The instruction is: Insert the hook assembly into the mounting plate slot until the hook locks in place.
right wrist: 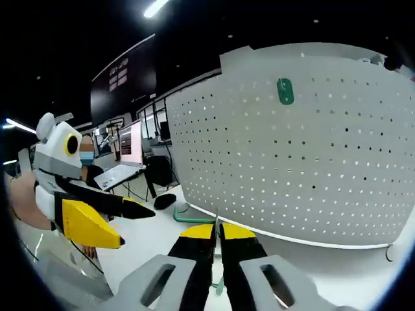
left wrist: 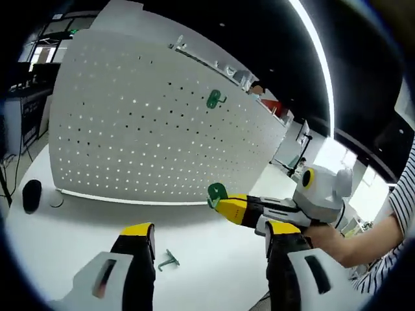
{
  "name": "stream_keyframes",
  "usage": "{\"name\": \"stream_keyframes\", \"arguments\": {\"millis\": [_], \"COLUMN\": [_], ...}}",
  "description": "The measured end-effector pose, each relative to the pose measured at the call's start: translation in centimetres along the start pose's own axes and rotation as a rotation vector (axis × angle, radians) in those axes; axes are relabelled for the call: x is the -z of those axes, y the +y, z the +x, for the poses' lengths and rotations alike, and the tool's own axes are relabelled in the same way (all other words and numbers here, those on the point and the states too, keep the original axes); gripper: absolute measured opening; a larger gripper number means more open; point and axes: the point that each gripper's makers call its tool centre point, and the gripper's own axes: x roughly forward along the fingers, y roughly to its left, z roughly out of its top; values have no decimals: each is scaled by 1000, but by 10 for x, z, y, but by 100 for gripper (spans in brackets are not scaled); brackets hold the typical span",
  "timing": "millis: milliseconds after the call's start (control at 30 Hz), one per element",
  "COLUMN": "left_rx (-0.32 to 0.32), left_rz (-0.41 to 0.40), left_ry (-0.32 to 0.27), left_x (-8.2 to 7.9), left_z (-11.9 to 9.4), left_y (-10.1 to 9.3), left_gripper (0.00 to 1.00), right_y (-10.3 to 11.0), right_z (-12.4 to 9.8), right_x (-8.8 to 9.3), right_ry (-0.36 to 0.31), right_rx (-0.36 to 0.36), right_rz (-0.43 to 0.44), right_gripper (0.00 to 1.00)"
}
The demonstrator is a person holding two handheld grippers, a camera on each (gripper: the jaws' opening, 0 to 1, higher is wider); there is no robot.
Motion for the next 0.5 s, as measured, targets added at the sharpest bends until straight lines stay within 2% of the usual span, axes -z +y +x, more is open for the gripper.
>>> {"name": "stream_keyframes", "arguments": {"millis": [267, 500], "left_rx": [90, 140], "left_rz": [-64, -104], "left_ry": [-6, -18], "left_x": [-7, -12], "left_z": [12, 17], "left_y": [-22, -36], "left_gripper": [53, 44], "right_y": [10, 17], "right_z": [-14, -22], "right_x": [-11, -19], "right_ry": [-50, -84], "right_rx": [-23, -37], "right_rz": [69, 94], "right_gripper": [0, 0]}}
